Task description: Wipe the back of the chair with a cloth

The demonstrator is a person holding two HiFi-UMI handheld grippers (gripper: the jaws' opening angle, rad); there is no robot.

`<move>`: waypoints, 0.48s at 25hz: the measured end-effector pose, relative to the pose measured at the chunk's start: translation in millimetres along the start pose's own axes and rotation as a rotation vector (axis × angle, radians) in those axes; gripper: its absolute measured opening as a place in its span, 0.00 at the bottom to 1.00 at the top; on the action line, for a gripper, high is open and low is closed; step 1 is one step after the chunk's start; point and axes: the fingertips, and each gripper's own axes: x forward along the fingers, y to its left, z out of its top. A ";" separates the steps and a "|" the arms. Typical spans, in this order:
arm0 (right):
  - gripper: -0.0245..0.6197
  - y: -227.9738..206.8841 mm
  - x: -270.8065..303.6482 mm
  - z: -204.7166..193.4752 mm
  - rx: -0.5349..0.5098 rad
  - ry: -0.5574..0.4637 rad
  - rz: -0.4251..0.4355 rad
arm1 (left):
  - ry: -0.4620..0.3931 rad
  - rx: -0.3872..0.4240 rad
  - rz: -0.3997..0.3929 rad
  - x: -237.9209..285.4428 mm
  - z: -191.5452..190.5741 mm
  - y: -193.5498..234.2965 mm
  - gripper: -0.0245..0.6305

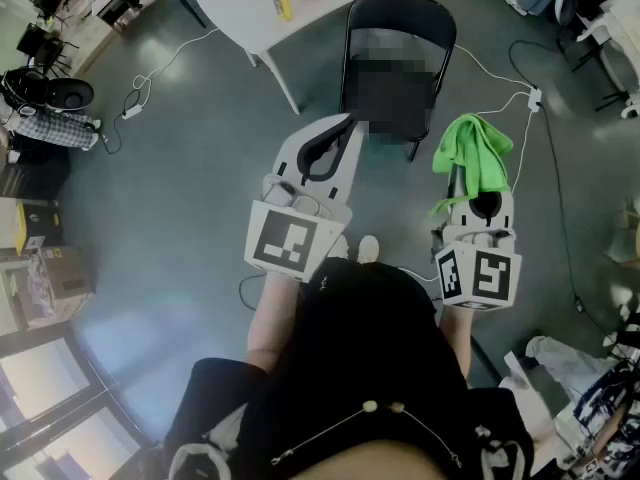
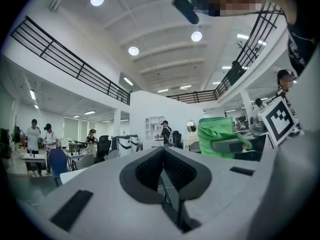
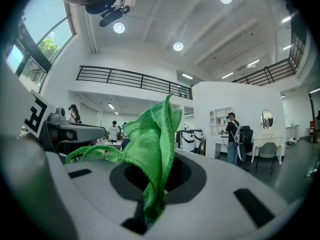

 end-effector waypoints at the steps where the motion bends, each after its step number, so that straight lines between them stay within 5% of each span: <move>1: 0.10 -2.0 -0.6 0.1 -0.001 -0.001 -0.001 | 0.002 0.002 0.002 -0.2 -0.4 -0.1 0.05; 12: 0.10 -17.6 -4.4 -1.3 0.031 0.003 0.006 | 0.024 0.014 0.016 0.8 -3.1 -3.1 0.05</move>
